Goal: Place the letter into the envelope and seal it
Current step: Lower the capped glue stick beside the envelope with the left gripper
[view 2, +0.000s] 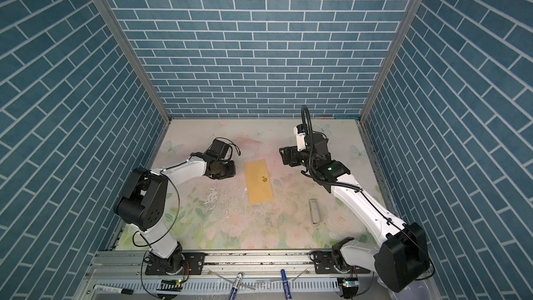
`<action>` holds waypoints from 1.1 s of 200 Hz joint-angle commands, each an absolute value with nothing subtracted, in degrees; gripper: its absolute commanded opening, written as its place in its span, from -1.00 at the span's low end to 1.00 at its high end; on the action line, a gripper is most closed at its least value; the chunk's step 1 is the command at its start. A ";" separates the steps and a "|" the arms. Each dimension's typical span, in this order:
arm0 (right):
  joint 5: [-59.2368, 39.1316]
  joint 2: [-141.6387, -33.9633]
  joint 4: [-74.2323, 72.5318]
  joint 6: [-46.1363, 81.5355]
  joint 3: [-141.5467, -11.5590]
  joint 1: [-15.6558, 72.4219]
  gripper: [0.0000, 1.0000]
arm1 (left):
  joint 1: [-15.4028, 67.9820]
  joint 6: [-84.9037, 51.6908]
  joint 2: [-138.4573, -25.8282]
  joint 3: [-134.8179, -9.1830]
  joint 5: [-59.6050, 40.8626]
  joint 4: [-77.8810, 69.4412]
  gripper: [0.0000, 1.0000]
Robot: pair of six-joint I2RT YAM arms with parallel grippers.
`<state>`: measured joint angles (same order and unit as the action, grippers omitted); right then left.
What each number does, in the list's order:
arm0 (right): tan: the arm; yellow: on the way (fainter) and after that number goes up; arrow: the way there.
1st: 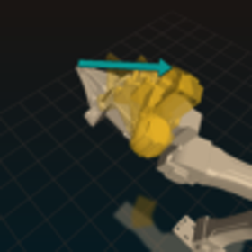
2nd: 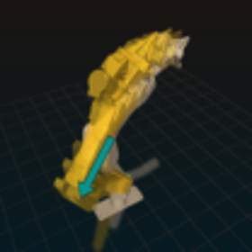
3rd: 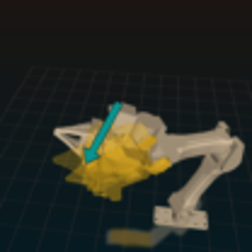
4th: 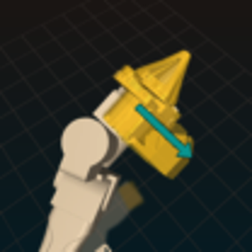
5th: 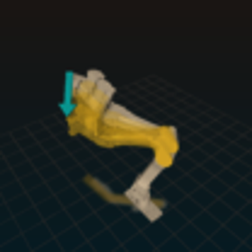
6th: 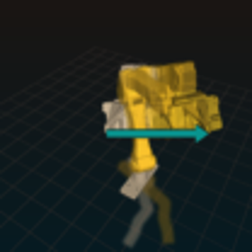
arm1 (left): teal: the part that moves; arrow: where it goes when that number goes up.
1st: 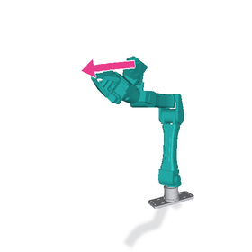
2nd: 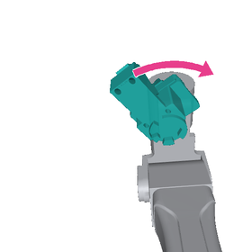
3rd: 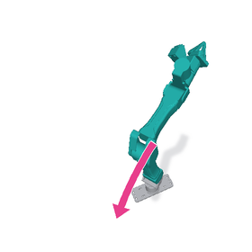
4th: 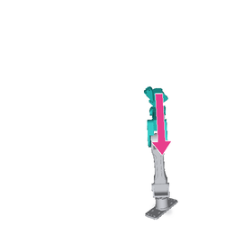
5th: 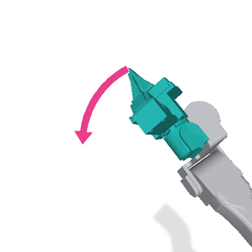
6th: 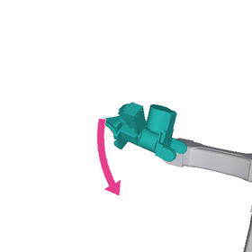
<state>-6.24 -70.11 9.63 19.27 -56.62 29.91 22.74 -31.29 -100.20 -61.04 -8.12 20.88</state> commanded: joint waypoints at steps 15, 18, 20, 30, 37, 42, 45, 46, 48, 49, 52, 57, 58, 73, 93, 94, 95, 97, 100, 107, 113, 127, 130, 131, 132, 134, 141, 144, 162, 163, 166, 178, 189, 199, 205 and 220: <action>-6.59 -69.23 7.86 20.17 -54.28 29.35 0.66 | 22.42 -31.73 -101.01 -60.16 -7.39 20.57 -0.97; -6.64 -69.32 7.82 20.21 -54.21 29.34 0.66 | 22.41 -31.73 -101.04 -60.12 -7.36 20.49 -0.95; -6.67 -69.38 7.75 20.21 -54.18 29.35 0.66 | 22.41 -31.73 -101.02 -60.05 -7.36 20.44 -0.94; -6.98 -69.72 7.65 20.30 -54.12 29.22 0.66 | 22.41 -31.73 -101.16 -59.77 -7.29 20.24 -0.88; -7.24 -69.94 7.65 20.39 -54.05 29.21 0.66 | 22.46 -31.68 -101.33 -59.76 -7.29 20.22 -0.86; -7.36 -70.13 7.54 20.39 -54.05 29.19 0.66 | 22.41 -31.71 -101.50 -59.77 -7.25 20.21 -0.84; -7.46 -70.18 7.53 20.39 -54.12 29.18 0.66 | 22.42 -31.73 -101.59 -59.77 -7.22 20.24 -0.83; -7.46 -70.20 7.50 20.39 -54.17 29.18 0.66 | 22.42 -31.73 -101.60 -59.77 -7.26 20.23 -0.82; -7.40 -70.22 7.54 20.39 -54.15 29.18 0.66 | 22.41 -31.73 -101.62 -59.77 -7.26 20.22 -0.81; -7.39 -70.27 7.51 20.39 -54.19 29.18 0.66 | 22.41 -31.68 -101.66 -59.72 -7.28 20.22 -0.81; -7.46 -70.31 7.54 20.39 -54.17 29.16 0.66 | 22.41 -31.71 -101.83 -59.76 -7.28 20.22 -0.80; -7.55 -70.40 7.48 20.39 -54.31 29.18 0.66 | 22.46 -31.73 -101.95 -59.77 -7.25 20.13 -0.78; -7.55 -70.44 7.48 20.39 -54.27 29.18 0.66 | 22.43 -31.73 -101.99 -59.77 -7.27 20.13 -0.78; -7.64 -70.69 7.47 20.39 -54.29 29.11 0.66 | 22.41 -31.77 -102.45 -59.77 -7.39 19.97 -0.73; -7.84 -71.01 7.16 20.39 -54.18 29.09 0.66 | 22.41 -31.81 -102.89 -59.77 -7.64 19.86 -0.69; -7.92 -71.10 7.14 20.39 -54.21 29.05 0.66 | 22.41 -31.72 -102.90 -59.77 -7.64 19.86 -0.69; -7.96 -71.15 7.13 20.39 -54.22 29.07 0.66 | 22.41 -31.77 -102.87 -59.77 -7.64 19.86 -0.69; -7.94 -71.18 7.12 20.43 -54.20 29.02 0.66 | 22.41 -31.78 -102.91 -59.77 -7.65 19.86 -0.69; -8.04 -71.26 7.12 20.39 -54.21 29.01 0.66 | 22.41 -31.81 -103.00 -59.72 -7.60 19.86 -0.69; -8.17 -71.57 7.07 20.48 -54.23 29.00 0.66 | 22.46 -31.86 -103.07 -59.63 -7.64 19.78 -0.68; -8.35 -71.84 7.03 20.48 -54.25 28.99 0.66 | 22.41 -31.90 -103.06 -59.53 -7.65 19.73 -0.67; -8.67 -72.41 6.94 20.48 -54.47 28.90 0.66 | 22.41 -31.97 -103.05 -59.17 -7.73 19.52 -0.64; -8.71 -72.52 6.94 20.48 -54.51 28.89 0.66 | 22.41 -31.94 -103.06 -59.16 -7.80 19.52 -0.63; -8.70 -72.51 6.94 20.52 -54.59 28.90 0.66 | 22.41 -31.97 -103.08 -59.16 -7.81 19.52 -0.63; -8.79 -72.56 6.94 20.54 -54.63 28.91 0.66 | 22.41 -31.98 -103.04 -59.15 -7.82 19.51 -0.63; -8.79 -72.59 6.94 20.56 -54.66 28.91 0.66 | 22.41 -31.99 -103.06 -59.09 -7.82 19.49 -0.62; -8.94 -72.77 6.93 20.57 -54.74 28.92 0.66 | 22.41 -31.97 -103.04 -58.97 -7.76 19.43 -0.61; -9.03 -72.89 6.94 20.57 -54.81 28.92 0.66 | 22.48 -31.92 -103.03 -58.93 -7.82 19.42 -0.60; -9.14 -73.13 6.93 20.62 -55.06 28.91 0.66 | 22.41 -32.12 -103.06 -58.80 -7.99 19.34 -0.55; -9.18 -73.17 6.94 20.59 -55.08 28.87 0.66 | 22.41 -32.15 -103.08 -58.75 -7.99 19.34 -0.54; -9.22 -73.17 6.93 20.61 -55.17 28.91 0.66 | 22.46 -32.14 -103.13 -58.73 -8.04 19.34 -0.53; -9.24 -73.30 7.04 20.65 -55.22 28.83 0.66 | 22.41 -32.26 -103.25 -58.70 -8.14 19.26 -0.49; -9.39 -73.41 7.20 20.65 -55.41 28.83 0.66 | 22.43 -32.34 -103.35 -58.63 -8.26 19.16 -0.45; -9.44 -73.48 7.29 20.65 -55.46 28.87 0.66 | 22.41 -32.35 -103.50 -58.62 -8.43 19.08 -0.41; -9.41 -73.48 7.36 20.73 -55.46 28.83 0.66 | 22.42 -32.37 -103.46 -58.62 -8.52 19.07 -0.38; -9.40 -73.57 7.58 20.74 -55.46 28.83 0.66 | 22.41 -32.43 -103.49 -58.51 -8.56 18.90 -0.33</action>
